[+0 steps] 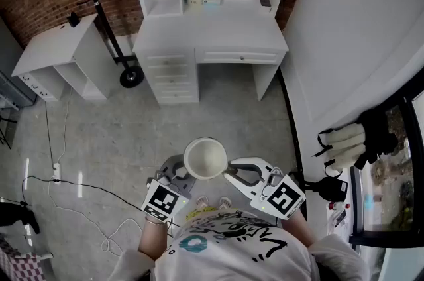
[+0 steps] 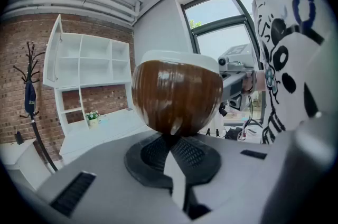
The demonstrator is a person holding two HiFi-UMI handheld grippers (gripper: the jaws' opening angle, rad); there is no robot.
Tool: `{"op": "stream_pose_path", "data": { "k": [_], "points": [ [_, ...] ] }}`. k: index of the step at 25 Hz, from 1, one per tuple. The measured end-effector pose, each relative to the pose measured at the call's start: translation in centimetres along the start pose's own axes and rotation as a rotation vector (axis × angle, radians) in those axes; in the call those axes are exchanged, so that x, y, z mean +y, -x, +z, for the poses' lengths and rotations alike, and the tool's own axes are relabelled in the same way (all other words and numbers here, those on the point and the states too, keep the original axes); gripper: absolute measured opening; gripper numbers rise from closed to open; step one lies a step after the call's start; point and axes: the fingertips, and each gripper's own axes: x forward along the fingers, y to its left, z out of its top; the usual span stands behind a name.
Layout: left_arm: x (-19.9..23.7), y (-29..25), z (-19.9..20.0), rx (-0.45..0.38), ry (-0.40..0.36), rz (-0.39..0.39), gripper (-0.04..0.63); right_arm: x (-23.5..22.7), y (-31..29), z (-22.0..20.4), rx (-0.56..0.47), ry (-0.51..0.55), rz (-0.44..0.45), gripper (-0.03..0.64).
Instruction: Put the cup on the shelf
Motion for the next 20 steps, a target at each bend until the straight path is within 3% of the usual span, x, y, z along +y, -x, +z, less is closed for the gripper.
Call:
{"op": "stream_pose_path", "data": {
  "k": [20],
  "points": [
    [0.6, 1.0, -0.6, 0.016, 0.008, 0.025, 0.015, 0.4, -1.1, 0.2, -0.019, -0.012, 0.033, 0.060]
  ]
}}
